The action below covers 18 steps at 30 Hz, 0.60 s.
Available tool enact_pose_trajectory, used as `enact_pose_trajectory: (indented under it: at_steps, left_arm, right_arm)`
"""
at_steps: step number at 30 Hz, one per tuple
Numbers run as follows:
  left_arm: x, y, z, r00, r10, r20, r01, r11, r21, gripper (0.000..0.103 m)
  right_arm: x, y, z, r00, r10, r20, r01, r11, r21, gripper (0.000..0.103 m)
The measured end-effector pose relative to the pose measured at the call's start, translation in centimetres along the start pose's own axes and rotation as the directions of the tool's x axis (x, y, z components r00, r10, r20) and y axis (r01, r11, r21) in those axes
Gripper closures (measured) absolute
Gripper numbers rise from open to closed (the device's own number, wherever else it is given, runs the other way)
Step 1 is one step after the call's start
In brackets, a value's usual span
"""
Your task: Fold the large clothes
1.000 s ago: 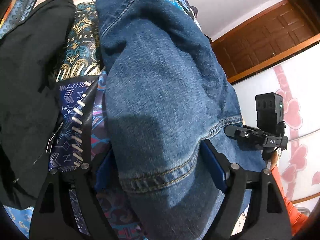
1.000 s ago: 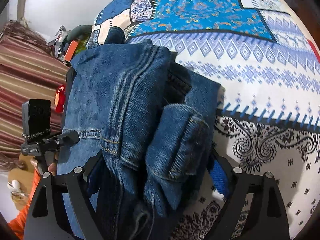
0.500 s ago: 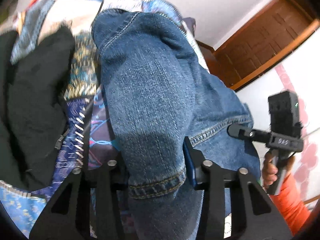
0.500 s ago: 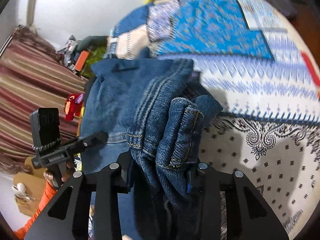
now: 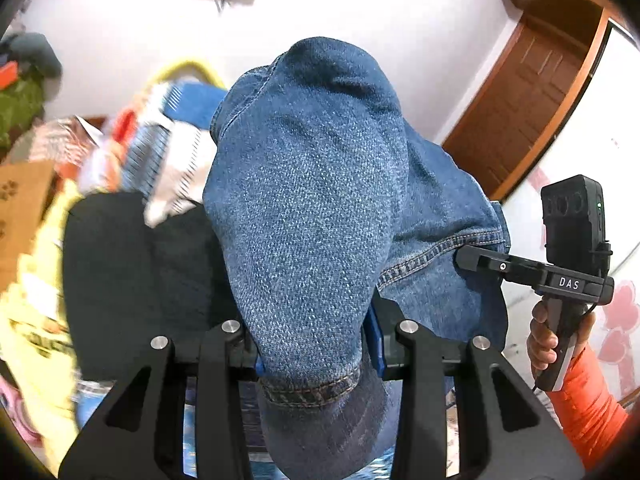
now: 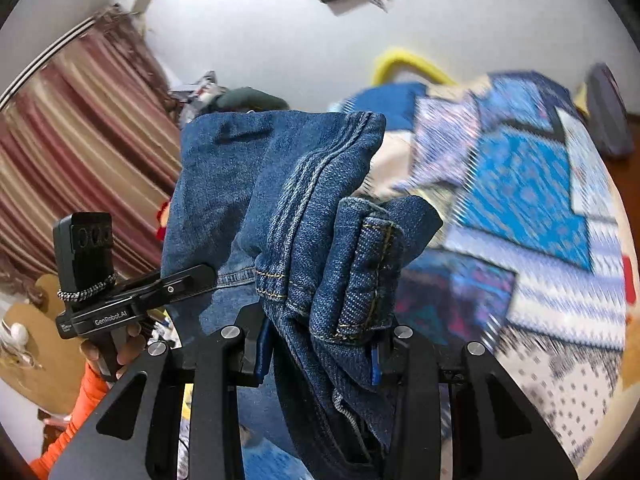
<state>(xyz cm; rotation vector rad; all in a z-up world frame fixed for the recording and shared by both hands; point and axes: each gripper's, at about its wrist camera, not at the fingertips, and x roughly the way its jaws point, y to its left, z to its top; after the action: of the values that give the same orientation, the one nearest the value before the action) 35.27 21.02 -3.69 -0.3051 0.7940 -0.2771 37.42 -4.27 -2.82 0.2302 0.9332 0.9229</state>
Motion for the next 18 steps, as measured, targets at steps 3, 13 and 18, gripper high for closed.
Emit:
enact_pose_trajectory:
  at_steps: [3,13,18]
  left_arm:
    - [-2.9,2.6,1.3,0.999,0.029,0.038,-0.029,1.000,-0.012,0.066]
    - [-4.5,12.6,2.8,0.991,0.131,0.032,-0.127,0.987,-0.102,0.066]
    - [0.4,18.9,2.2,0.986,0.157,-0.064,-0.166,0.970,-0.176,0.066]
  right_arm:
    - [1.8,2.7,1.4,1.000,0.018,0.016,-0.017,0.999,-0.030,0.070]
    - [12.3,4.9,3.6,0.996,0.087,-0.029,-0.087,0.996,-0.002,0.070]
    - [19.6,2.4,2.6,0.987,0.099,-0.125,-0.086,0.991,0.104,0.070]
